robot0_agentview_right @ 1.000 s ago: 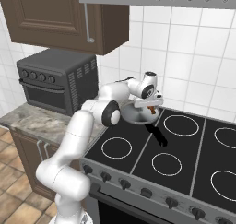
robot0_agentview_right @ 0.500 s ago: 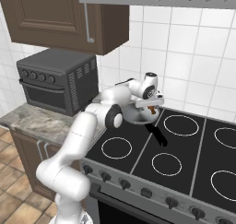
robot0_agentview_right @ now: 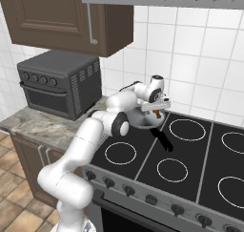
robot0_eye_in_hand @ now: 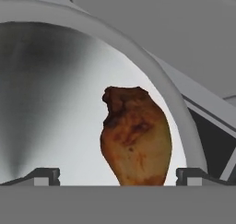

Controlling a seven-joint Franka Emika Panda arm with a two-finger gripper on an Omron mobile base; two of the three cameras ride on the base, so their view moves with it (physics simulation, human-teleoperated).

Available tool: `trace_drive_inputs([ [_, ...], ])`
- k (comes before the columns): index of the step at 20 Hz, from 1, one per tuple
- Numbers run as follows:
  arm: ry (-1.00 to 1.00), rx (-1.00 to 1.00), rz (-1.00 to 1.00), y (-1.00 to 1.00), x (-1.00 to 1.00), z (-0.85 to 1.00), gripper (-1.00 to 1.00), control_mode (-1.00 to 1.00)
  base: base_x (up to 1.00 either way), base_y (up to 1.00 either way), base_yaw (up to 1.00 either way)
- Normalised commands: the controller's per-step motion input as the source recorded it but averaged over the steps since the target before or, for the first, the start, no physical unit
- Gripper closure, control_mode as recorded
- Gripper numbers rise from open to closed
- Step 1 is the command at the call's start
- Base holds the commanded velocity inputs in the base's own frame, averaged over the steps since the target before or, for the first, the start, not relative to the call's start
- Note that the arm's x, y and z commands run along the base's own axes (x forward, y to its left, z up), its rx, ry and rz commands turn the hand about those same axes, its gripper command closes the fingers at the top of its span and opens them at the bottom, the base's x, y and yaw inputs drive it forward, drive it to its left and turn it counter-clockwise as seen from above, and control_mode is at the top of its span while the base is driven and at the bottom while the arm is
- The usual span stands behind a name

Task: Take the chicken drumsticks from the pan and place one on each plate on the dining counter.

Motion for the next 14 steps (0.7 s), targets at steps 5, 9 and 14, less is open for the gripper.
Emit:
trace_drive_inputs([
  [5, 0.0, 0.0, 0.0, 0.0, 0.07, -0.05, -1.0, -1.0, 0.0, 0.0, 0.0],
  [9, 0.0, 0.0, 0.0, 0.0, 0.05, -0.08, -1.0, -1.0, 0.0, 0.0, 0.0],
  [14, 0.0, 0.0, 0.0, 0.0, 0.07, -0.11, -1.0, -1.0, 0.0, 0.0, 0.0],
])
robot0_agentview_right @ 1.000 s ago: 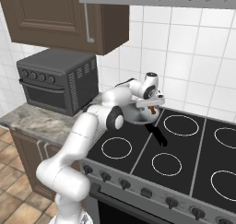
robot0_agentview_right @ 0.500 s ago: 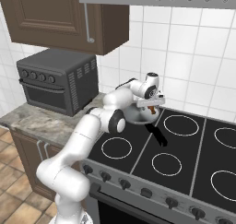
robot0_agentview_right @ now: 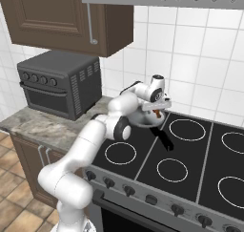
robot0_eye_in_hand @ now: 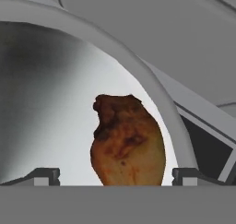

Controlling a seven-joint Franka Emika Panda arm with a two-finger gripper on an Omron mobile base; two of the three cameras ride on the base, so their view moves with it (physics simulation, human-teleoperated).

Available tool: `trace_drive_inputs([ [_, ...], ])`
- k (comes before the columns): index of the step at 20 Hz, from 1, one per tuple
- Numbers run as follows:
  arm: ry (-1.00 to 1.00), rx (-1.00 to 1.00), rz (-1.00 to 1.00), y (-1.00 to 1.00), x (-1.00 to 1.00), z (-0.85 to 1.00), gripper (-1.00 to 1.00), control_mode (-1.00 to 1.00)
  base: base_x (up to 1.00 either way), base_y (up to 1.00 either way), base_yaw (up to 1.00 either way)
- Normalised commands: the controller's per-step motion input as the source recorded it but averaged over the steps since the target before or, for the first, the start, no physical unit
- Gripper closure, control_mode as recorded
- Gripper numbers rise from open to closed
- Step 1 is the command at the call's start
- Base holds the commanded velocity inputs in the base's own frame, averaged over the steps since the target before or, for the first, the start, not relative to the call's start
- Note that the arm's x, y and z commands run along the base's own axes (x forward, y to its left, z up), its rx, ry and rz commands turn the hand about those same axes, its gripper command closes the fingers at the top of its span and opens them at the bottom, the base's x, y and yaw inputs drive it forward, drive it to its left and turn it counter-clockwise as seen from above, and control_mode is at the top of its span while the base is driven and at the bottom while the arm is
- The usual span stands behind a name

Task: Take the chicken drumsticks from the pan and place one on each plate on the dining counter.

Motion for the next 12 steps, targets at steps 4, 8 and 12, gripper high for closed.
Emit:
trace_drive_inputs([
  [4, 0.0, 0.0, 0.0, 0.0, 0.03, -0.18, -1.0, -1.0, 0.0, 0.0, 0.0],
  [8, 0.0, 0.01, 0.0, 0.0, -0.01, -0.19, -1.0, -1.0, 0.0, 0.0, 0.0],
  [12, 0.0, 0.02, 0.0, 0.1, -0.19, -0.15, -1.0, -1.0, 0.0, 0.0, 0.0],
])
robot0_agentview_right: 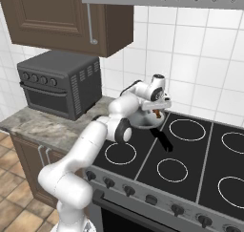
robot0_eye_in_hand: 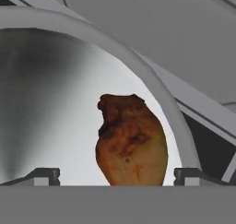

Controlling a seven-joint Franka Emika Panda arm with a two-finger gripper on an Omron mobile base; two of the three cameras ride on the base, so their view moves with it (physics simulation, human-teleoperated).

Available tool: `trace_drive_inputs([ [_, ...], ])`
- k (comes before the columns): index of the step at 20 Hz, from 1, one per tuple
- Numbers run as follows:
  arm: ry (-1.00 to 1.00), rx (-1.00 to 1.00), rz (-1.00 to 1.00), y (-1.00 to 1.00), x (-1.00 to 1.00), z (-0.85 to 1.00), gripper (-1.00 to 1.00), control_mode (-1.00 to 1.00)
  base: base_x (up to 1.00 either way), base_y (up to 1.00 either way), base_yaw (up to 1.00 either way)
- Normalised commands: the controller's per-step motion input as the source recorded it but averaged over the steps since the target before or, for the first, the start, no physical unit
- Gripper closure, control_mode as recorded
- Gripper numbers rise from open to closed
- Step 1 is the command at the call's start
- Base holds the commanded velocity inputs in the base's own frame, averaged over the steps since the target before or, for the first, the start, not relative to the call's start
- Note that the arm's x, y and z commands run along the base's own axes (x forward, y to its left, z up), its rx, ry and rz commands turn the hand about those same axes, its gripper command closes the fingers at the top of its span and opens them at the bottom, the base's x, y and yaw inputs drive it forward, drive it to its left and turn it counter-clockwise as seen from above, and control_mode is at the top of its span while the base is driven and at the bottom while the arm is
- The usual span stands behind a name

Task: Take the chicken drumsticks from the pan and place one on each plate on the dining counter.

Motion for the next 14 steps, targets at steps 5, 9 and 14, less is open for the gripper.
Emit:
trace_drive_inputs([
  [5, 0.0, 0.0, 0.0, 0.24, -0.27, -0.18, -1.0, -1.0, 0.0, 0.0, 0.0],
  [9, 0.0, 0.0, 0.0, 0.22, -0.08, -0.15, -1.0, -1.0, 0.0, 0.0, 0.0],
  [14, 0.0, 0.0, 0.0, 0.13, -0.02, -0.22, -1.0, -1.0, 0.0, 0.0, 0.0],
])
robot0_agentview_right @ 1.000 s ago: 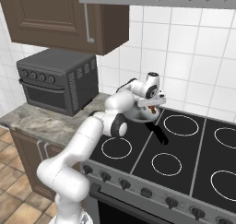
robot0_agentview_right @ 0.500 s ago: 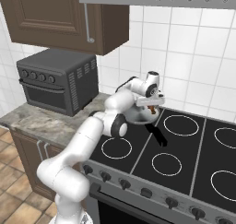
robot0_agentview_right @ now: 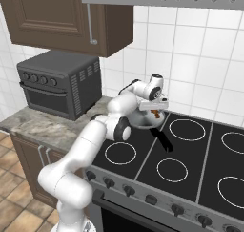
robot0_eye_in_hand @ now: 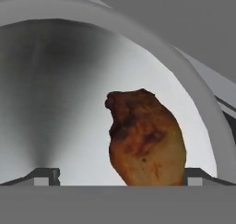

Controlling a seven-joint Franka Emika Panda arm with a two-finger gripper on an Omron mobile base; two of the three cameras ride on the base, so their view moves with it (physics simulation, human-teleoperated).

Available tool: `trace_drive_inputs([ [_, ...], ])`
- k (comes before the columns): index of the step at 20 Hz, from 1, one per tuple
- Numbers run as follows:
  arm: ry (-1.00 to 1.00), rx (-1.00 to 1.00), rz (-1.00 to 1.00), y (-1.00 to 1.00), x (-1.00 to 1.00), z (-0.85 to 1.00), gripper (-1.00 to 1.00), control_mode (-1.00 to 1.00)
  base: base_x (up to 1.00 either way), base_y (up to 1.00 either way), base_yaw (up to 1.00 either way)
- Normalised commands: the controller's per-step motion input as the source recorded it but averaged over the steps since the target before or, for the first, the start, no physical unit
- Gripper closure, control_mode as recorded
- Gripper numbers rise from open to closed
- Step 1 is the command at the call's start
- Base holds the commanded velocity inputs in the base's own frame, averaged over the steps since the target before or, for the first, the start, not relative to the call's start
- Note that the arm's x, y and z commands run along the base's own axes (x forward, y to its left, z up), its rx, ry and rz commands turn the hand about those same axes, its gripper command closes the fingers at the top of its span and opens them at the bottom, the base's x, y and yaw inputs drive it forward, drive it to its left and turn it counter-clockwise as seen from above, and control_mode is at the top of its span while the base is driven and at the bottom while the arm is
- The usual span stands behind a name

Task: Take the chicken drumsticks from the pan and place one on each plate on the dining counter.

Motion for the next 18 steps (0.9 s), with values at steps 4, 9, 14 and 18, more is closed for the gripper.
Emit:
trace_drive_inputs([
  [4, 0.0, 0.0, 0.0, 0.13, -0.18, -0.29, -1.0, -1.0, 0.0, 0.0, 0.0],
  [9, 0.0, 0.0, 0.0, 0.07, -0.14, -0.18, 1.0, -1.0, 0.0, 0.0, 0.0],
  [14, 0.0, 0.0, 0.0, 0.04, -0.01, -0.12, 1.0, -1.0, 0.0, 0.0, 0.0],
  [18, 0.0, 0.0, 0.0, 0.0, -0.05, -0.07, 1.0, -1.0, 0.0, 0.0, 0.0],
])
